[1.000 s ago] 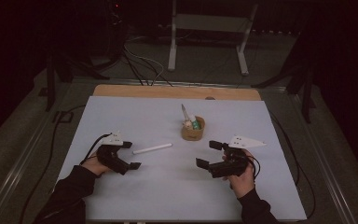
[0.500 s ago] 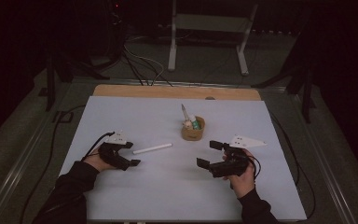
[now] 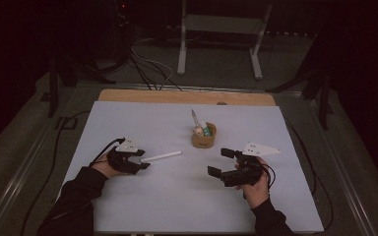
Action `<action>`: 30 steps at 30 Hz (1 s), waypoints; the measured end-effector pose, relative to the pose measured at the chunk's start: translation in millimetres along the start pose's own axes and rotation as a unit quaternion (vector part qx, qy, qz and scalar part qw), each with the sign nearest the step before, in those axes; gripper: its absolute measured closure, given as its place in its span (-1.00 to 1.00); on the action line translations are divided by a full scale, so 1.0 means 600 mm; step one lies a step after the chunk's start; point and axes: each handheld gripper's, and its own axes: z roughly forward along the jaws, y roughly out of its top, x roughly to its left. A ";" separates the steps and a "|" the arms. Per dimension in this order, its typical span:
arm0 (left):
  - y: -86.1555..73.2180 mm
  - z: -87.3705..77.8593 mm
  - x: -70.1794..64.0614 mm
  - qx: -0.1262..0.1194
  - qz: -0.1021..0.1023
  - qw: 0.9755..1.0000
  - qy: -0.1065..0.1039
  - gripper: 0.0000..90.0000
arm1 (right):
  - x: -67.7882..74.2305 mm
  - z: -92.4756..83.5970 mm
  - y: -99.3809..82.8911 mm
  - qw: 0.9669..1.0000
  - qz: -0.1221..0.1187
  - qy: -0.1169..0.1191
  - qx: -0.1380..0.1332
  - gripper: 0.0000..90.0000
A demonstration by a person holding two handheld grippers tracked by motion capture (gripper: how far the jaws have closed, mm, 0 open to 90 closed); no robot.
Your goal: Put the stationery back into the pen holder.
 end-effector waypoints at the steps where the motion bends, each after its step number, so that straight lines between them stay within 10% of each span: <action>1: 0.001 0.001 0.001 -0.001 0.001 1.000 -0.001 0.06 | 0.000 0.000 0.000 1.000 0.000 0.000 -0.001 -0.87; 30: 0.027 0.022 -0.007 0.050 0.030 0.998 -0.009 0.76 | -0.003 -0.001 -0.002 1.000 0.005 0.000 -0.001 -0.87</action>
